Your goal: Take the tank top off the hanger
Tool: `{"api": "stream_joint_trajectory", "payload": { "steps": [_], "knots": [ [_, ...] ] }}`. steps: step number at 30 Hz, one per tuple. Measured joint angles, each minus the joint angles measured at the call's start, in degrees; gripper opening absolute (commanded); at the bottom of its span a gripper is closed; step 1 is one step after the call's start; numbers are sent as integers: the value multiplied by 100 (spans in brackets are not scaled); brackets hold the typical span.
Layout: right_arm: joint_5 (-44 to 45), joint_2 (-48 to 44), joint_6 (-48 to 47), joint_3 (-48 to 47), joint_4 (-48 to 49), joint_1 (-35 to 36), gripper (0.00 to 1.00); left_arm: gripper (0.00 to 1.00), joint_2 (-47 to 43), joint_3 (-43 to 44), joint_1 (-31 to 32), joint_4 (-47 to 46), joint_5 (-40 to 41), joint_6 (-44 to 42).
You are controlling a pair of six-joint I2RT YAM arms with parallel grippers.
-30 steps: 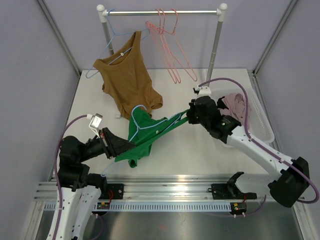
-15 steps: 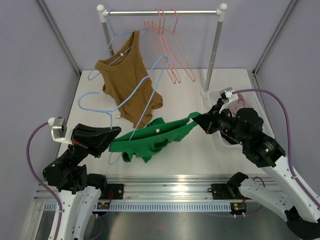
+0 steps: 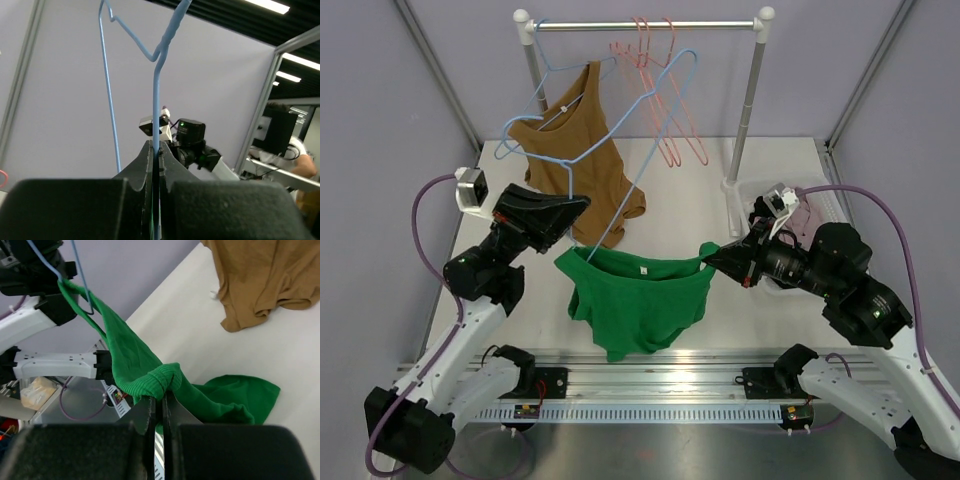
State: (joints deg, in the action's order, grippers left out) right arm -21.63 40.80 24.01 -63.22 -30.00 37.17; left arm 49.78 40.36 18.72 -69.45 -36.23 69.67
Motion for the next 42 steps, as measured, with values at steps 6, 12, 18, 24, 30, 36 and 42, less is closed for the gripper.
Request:
{"api": "stream_joint_trajectory", "payload": {
  "steps": [6, 12, 18, 24, 30, 36, 42],
  "knots": [
    [518, -68, -162, -44, -581, -11, 0, 0, -549, 153, 1141, 1954, 898, -2006],
    [544, -94, -269, -26, -732, -11, 0, 0, -1207, -66, 1322, 2625, 2406, -3115],
    [881, 111, -317, 33, -774, -13, 0, 0, -1047, 308, 1327, 4336, 3285, -3469],
    [708, 514, -103, 669, -374, -15, 6, 0, -874, 1032, 1327, 6564, 3947, -3550],
    [632, 1084, 439, 2114, 188, 11, 99, 0, -297, 1864, 1327, 8118, 4245, -3683],
    [837, 898, 518, 2334, 184, 55, 100, 0, 1130, 3333, 1327, 9090, 4291, -3956],
    [1045, 415, 424, 2188, 138, 59, 100, 0, 2277, 4590, 1327, 9571, 4444, -4225]
  ]
}}
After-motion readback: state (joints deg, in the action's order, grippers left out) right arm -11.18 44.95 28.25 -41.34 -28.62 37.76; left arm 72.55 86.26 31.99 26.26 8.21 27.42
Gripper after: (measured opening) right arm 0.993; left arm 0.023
